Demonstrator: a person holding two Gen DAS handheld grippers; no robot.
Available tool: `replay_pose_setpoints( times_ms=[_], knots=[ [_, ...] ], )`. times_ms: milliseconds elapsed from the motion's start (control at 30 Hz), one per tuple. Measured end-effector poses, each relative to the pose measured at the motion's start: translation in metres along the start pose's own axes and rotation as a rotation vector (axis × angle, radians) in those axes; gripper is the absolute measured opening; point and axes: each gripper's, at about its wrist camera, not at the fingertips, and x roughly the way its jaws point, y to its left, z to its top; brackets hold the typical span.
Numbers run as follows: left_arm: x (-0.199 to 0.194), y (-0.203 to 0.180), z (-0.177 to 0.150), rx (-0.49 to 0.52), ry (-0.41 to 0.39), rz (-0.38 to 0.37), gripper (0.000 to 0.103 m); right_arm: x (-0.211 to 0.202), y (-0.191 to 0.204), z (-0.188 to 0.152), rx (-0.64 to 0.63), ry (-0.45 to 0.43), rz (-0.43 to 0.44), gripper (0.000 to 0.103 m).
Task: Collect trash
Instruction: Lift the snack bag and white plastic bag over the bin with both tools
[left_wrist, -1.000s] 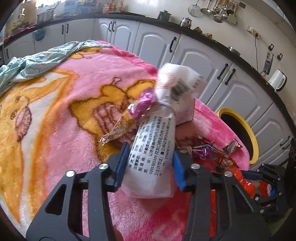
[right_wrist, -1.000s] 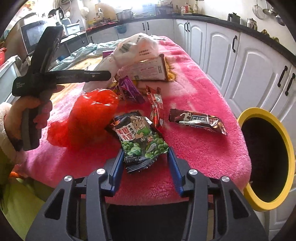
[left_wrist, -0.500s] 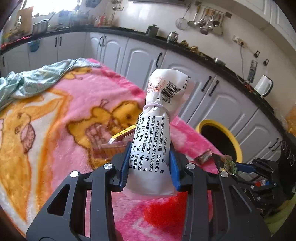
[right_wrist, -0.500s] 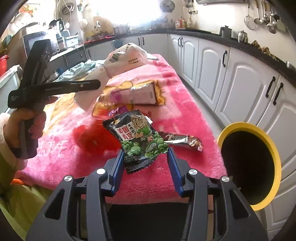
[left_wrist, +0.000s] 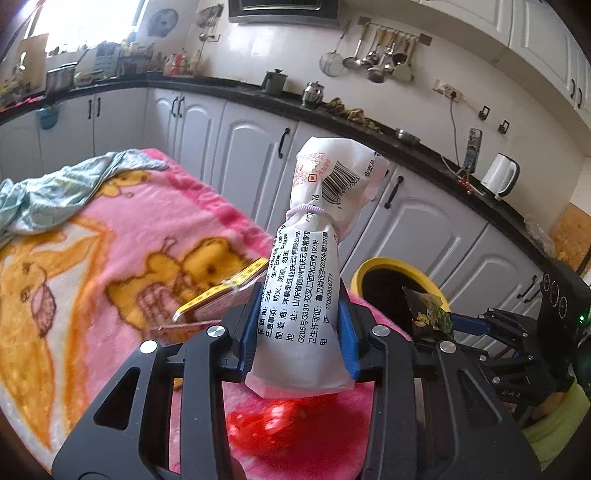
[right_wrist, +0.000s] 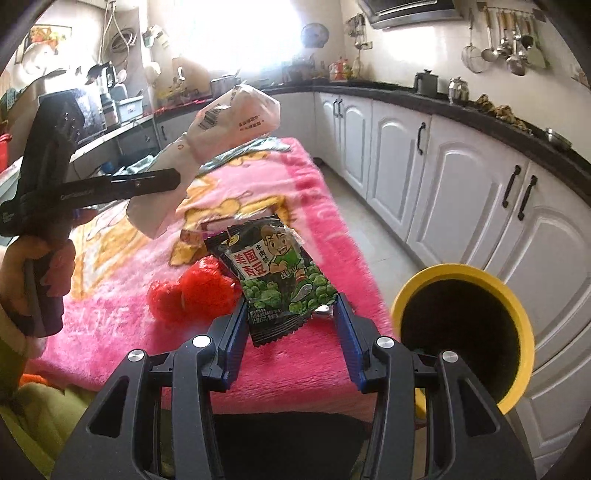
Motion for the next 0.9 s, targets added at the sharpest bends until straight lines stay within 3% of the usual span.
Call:
replay_pose_setpoints(
  times_ms=[533,900],
  knots=[
    [0.036,-0.081,0.032,0.097,-0.019,-0.124,0.029,-0.068,-0.094,0.01,0.183,-0.166,-0.205,0.043],
    [0.101,-0.14,0.032,0.133,0.056,-0.211,0.029,-0.082,-0.166,-0.017,0.337,-0.183,-0.319,0.045]
  ],
)
